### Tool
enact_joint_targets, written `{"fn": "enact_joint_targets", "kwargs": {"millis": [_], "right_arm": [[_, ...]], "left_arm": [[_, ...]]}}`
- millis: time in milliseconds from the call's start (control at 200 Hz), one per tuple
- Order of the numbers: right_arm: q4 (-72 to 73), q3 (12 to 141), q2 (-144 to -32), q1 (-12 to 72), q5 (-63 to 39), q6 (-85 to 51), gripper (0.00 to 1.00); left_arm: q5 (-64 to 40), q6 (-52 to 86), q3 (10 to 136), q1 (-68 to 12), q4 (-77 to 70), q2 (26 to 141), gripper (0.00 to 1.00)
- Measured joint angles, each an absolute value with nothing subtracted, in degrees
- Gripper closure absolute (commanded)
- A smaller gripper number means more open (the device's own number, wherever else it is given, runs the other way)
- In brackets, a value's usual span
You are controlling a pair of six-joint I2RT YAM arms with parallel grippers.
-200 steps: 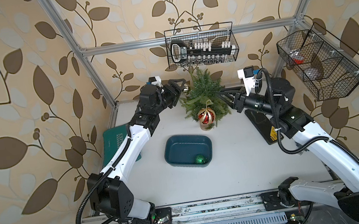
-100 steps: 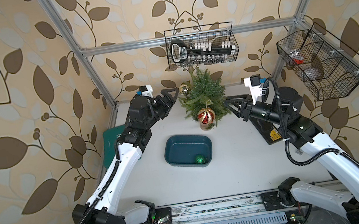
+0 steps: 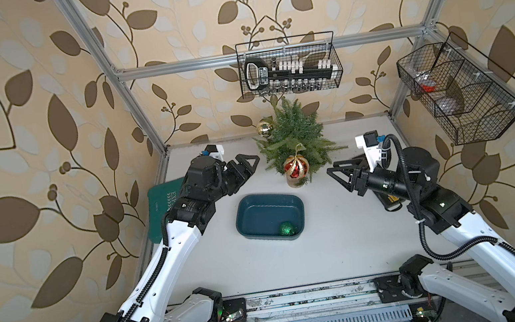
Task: Decorate the small christmas tree with ornaments
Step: Hang an ornament on the christmas tree, then pick up an ornament from the container.
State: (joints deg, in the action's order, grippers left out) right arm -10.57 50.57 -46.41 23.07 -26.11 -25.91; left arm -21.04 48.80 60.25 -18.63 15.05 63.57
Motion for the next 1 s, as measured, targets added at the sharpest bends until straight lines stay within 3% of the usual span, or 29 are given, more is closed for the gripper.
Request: {"fn": "enact_joint_targets", "kwargs": {"millis": [310, 535, 705, 1001], "right_arm": [[-12.82, 40.82, -39.99, 23.07, -25.3, -28.56, 0.52], [-13.89, 34.7, -36.97, 23.07, -24.64, -30.98, 0.52], [-14.0, 29.95, -35.35, 23.07, -24.56, -33.23, 0.52], [-13.93, 28.53, -33.95, 23.07, -23.57, -34.2, 0.52]], "left_arm": [[-22.44, 46.83, 51.53, -20.49, 21.28, 64.55, 0.22], [-19.11, 43.48, 50.22, -30.04, 26.02, 66.11, 0.31], [-15.55, 41.91, 50.19, -37.23, 27.79, 70.35, 0.31], [-7.84, 40.05, 51.2, -42.15, 30.15, 77.25, 0.29]]}}
